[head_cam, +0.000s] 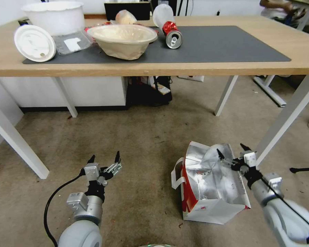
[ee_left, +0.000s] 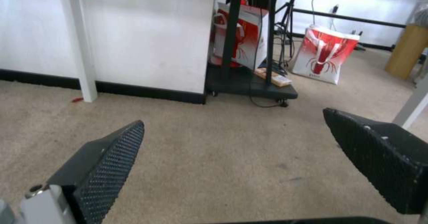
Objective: Pick up the food delivery bag from the floor and place it on the table.
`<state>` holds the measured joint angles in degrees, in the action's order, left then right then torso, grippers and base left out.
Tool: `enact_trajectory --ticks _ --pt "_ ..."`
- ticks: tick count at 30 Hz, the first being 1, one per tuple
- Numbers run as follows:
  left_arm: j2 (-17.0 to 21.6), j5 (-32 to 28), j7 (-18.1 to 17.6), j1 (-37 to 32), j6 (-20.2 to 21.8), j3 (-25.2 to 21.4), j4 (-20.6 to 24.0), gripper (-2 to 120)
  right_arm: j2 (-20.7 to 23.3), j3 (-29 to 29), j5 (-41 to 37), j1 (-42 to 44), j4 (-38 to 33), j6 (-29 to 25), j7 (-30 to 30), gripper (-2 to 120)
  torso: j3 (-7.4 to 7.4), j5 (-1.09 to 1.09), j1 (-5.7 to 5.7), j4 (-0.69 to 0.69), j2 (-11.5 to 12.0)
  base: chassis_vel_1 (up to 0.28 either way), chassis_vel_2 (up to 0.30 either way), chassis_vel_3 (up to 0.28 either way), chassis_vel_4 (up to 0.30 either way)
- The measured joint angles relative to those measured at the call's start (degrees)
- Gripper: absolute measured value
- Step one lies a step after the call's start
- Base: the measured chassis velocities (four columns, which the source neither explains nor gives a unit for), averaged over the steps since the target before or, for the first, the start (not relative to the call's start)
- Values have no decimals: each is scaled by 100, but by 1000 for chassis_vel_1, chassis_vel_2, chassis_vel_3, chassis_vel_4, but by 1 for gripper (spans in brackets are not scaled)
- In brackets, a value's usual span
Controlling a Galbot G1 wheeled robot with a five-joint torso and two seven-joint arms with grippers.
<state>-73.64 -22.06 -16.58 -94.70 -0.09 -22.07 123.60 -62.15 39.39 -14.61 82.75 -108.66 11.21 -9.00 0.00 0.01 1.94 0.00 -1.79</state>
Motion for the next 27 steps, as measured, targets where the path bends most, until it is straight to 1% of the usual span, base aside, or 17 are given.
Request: enact_trajectory --ticks 1,4,5,7,8,9,12,15,20,23,24,27 --pt "0 0 0 0 0 0 0 100 0 0 0 0 0 0 0 100 0 0 0 0 0 0 0 0 0" --pt "-17 17 -9 24 -14 -9 -37 100 264 -204 -22 -349 484 240 128 100 0 0 1 0 -2 0 0 0 0" --pt "-17 17 -9 24 -14 -9 -37 100 264 -204 -22 -349 484 240 128 100 0 0 1 0 -2 0 0 0 0" --pt "-40 35 -10 30 -22 -12 -59 100 397 -337 -66 -545 770 343 124 100 0 0 1 -1 -4 0 0 0 0" --pt "-40 35 -10 30 -22 -12 -59 100 397 -337 -66 -545 770 343 124 100 0 0 1 -1 -4 0 0 0 0" --pt "-51 38 -13 31 -25 -13 -70 100 437 -397 -126 -624 868 391 109 100 0 -1 1 -2 -5 0 0 0 0" --pt "-86 53 -38 42 -29 -17 -98 100 489 -623 -205 -912 1215 508 88 100 0 0 1 1 -7 0 0 0 0" --pt "-102 71 -57 40 -33 -20 -113 100 491 -746 -206 -1061 1404 568 40 100 0 0 2 0 -8 0 0 0 0" --pt "-111 101 -90 33 -50 -34 -136 100 478 -861 -200 -1190 1514 798 20 100 0 0 2 0 -10 0 0 0 0" --pt "-116 109 -119 39 -66 -46 -149 100 500 -947 -281 -1224 1512 1148 13 100 0 -1 2 0 -11 0 0 0 0" --pt "-116 109 -119 39 -66 -46 -149 100 500 -947 -281 -1224 1512 1148 13 100 0 -1 2 0 -11 0 0 0 0" --pt "-116 117 -132 45 -82 -53 -157 100 535 -1039 -387 -1257 1519 1362 25 91 0 -1 2 -1 -12 0 0 0 0"
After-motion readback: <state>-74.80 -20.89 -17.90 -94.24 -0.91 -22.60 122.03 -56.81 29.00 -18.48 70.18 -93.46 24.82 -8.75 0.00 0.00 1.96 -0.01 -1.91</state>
